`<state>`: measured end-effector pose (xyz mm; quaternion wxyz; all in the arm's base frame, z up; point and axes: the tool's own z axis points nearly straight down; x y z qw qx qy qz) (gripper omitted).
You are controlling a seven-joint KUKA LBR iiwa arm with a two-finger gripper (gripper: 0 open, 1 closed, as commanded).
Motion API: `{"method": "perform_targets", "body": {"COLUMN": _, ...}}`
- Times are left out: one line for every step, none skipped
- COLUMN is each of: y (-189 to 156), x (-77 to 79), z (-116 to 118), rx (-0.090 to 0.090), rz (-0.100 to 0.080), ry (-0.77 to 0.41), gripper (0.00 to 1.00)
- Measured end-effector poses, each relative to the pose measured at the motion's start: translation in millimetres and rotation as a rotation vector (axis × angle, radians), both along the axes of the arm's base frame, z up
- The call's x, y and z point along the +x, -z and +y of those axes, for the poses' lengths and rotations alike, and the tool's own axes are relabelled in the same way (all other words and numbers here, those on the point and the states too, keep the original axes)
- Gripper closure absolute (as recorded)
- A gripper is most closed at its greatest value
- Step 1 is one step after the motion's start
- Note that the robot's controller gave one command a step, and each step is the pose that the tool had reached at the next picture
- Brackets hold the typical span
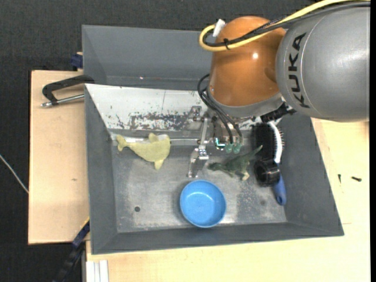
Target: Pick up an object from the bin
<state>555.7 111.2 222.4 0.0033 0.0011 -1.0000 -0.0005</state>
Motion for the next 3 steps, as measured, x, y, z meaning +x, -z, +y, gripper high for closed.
{"method": "perform_targets", "body": {"y": 130.9, "x": -33.3, "z": -16.4, "rx": 0.000, "rz": 0.001, "ry": -0.219, "gripper": 0.00}}
{"method": "perform_targets", "body": {"y": 126.3, "x": -29.9, "z": -16.0, "rx": 0.001, "rz": -0.010, "ry": -0.217, "gripper": 1.00}}
{"method": "perform_targets", "body": {"y": 0.6, "x": -23.8, "z": -24.2, "rx": 0.001, "rz": -0.022, "ry": -0.204, "gripper": 1.00}}
